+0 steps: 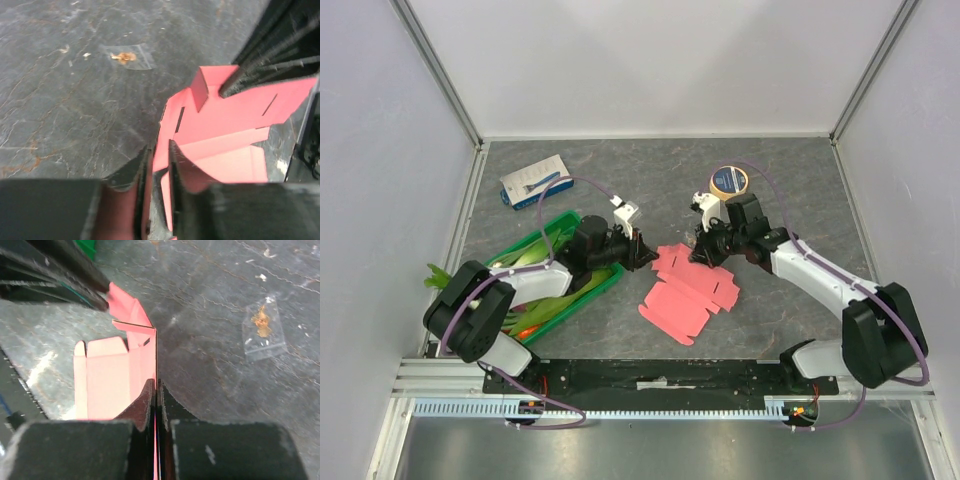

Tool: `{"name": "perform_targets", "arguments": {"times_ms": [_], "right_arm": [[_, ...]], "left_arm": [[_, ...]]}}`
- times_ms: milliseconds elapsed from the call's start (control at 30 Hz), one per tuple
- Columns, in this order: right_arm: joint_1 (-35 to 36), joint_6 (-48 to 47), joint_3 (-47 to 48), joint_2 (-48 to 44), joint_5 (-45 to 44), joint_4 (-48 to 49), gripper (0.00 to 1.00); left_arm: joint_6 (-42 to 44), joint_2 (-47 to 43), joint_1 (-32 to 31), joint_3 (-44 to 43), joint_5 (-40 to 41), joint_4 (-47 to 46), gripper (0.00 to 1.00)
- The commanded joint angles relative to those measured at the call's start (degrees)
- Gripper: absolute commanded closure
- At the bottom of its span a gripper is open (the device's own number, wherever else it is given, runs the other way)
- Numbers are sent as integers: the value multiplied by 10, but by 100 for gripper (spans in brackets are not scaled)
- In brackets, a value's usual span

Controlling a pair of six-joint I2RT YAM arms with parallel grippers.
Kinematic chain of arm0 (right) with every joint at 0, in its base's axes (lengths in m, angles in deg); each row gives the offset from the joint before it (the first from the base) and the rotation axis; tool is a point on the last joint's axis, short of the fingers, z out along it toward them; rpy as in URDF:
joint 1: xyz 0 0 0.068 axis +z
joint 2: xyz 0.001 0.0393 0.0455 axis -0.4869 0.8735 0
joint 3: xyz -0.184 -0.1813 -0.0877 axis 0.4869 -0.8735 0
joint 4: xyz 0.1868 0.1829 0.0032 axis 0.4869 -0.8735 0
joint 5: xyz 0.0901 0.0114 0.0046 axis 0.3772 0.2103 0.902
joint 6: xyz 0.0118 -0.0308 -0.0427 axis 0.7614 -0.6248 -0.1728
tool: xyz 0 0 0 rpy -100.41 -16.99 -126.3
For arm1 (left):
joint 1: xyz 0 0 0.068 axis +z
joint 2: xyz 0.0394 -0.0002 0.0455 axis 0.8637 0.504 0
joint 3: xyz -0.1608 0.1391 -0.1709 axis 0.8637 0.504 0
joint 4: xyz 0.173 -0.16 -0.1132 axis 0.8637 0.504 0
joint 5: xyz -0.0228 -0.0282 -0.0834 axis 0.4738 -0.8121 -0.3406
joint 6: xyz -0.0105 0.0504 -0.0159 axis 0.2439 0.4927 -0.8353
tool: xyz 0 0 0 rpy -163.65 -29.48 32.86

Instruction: Fold the paper box

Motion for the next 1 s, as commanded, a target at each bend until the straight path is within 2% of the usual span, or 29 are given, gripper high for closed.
{"name": "perform_targets", "arguments": {"times_ms": [0, 33, 100, 167, 300, 433, 533, 733, 967], "right_arm": [[12, -19, -58, -46, -103, 101, 100], [13, -23, -61, -46, -111, 107, 100], [13, -26, -63, -35, -107, 108, 100], [14, -26, -59, -20, -86, 110, 100], [12, -7, -61, -13, -75, 136, 100], [-2, 23, -74, -9, -18, 166, 100], [-40, 61, -82, 1, 67, 194, 100], [-98, 119, -76, 8, 177, 191, 100], [-114, 125, -70, 4, 204, 173, 100]], "left_arm": [[-43, -16, 4, -65, 95, 84, 64], [-70, -23, 4, -67, 113, 102, 57], [-91, -52, 4, -51, 121, 105, 53], [-114, -71, 4, -23, 117, 92, 57], [-124, -70, -14, 13, 45, 49, 64], [-125, -38, -25, 12, 33, 60, 52], [-127, -42, -25, 24, 62, 45, 51], [-125, -64, -23, 44, 74, 28, 48], [-136, -8, 0, 17, 9, -5, 46]]}}
